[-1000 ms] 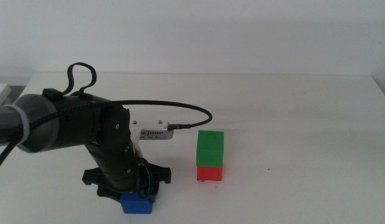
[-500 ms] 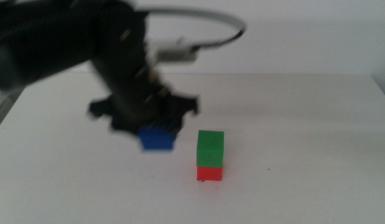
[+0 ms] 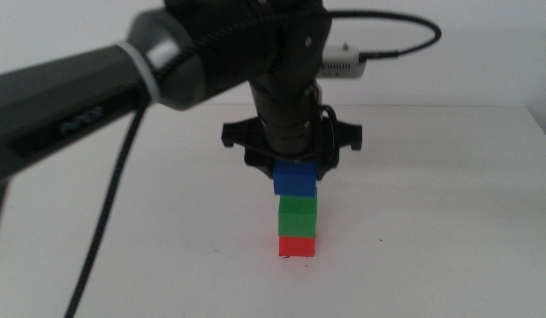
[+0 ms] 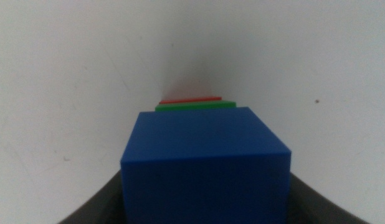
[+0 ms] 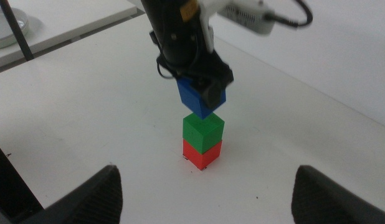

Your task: Stack red cubes first, then green, then blue cubes in a specific spot.

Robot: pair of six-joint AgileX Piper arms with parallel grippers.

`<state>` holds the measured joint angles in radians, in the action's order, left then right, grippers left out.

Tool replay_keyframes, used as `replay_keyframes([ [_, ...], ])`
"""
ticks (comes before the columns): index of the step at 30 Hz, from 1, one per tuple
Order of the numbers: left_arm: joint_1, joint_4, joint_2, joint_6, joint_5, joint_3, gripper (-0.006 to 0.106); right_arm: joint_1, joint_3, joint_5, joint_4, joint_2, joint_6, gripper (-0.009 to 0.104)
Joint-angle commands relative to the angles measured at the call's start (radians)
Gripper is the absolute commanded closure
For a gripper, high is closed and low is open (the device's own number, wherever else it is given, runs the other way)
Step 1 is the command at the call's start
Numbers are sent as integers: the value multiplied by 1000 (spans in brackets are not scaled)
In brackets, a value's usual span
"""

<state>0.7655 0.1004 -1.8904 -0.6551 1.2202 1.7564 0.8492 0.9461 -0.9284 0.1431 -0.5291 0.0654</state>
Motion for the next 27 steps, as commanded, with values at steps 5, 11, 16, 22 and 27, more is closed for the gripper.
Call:
replay_keyframes([
  [5,-17,-39,-38,16,1,13,77,-2,-3,10,7,4,-11,4],
  [11,-27,-57,-57,29,1,15,77,-2,-3,10,7,4,-11,4],
  [16,-27,-67,-98,56,1,45,77,-2,-3,10,7,4,-11,4],
  [22,-27,-67,-111,56,1,62,77,-2,-3,10,7,4,-11,4],
  [27,-27,-72,-115,56,1,62,77,-2,-3,10,7,4,-11,4],
])
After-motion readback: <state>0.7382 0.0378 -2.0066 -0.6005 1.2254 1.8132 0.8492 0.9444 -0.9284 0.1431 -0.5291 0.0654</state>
